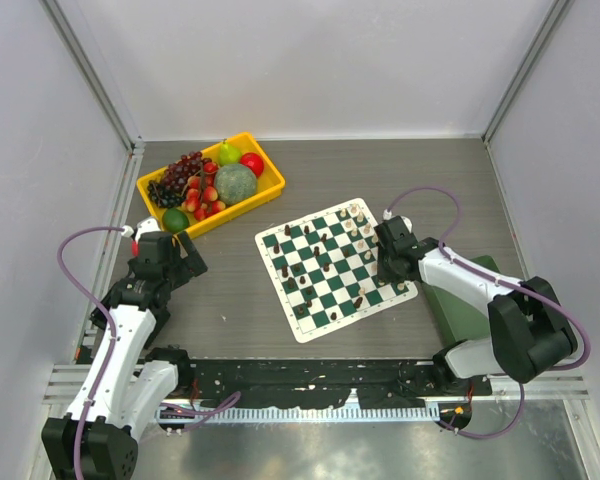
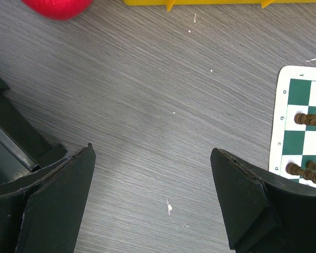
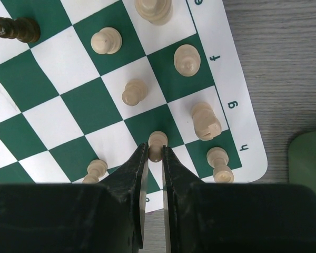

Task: Set up the chess pieces on the board

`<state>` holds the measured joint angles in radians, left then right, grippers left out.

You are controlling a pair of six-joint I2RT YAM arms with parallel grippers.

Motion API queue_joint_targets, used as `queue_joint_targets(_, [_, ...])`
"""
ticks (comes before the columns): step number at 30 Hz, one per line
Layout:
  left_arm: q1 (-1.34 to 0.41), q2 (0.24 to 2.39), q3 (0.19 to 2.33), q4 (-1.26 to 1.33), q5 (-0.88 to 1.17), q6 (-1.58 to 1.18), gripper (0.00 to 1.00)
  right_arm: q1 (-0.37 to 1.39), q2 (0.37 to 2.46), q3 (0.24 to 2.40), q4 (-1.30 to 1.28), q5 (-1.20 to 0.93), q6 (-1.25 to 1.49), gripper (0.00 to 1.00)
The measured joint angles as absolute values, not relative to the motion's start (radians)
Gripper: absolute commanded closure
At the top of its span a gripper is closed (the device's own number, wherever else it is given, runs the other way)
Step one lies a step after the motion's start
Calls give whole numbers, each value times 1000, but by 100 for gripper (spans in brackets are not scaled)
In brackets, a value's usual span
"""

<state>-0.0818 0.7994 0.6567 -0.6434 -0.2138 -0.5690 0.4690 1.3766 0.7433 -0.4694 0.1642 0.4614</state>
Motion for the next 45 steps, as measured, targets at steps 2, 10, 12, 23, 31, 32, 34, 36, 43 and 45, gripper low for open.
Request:
queue_joint_targets(2, [-82, 799, 657, -643, -214, -569, 1, 469, 1377, 744, -469, 164, 461, 86])
queue_joint_targets(10, [-82, 799, 657, -643, -215, -569, 1, 467, 1377, 760, -469, 174, 455, 86])
queue_joint_targets(12, [-82, 799, 657, -643, -215, -569, 1, 467, 1378, 764, -466, 174, 455, 85])
queue_joint_targets(23, [-82, 799, 657, -643, -215, -569, 1, 467, 1407, 766, -460, 173, 451, 79])
queue_joint_targets(31, [-82, 799, 657, -644, -216, -569, 1, 467, 1407, 770, -466, 166, 440, 57])
queue_joint_targets(32, [-82, 799, 657, -644, -216, -568, 1, 467, 1406, 774, -473, 166, 439, 56])
queue_joint_targets(34, [-82, 799, 657, -644, -216, -569, 1, 467, 1396, 784, -485, 165, 435, 56])
queue_joint_targets(36, [-82, 799, 657, -643, -216, -568, 1, 467, 1376, 797, -502, 165, 430, 55])
queue_joint_targets(43, [-82, 804, 657, -643, -215, -569, 1, 469, 1304, 828, -509, 148, 425, 55])
queue_joint_targets(45, [-82, 803, 657, -643, -215, -569, 1, 473, 1303, 828, -509, 143, 425, 55])
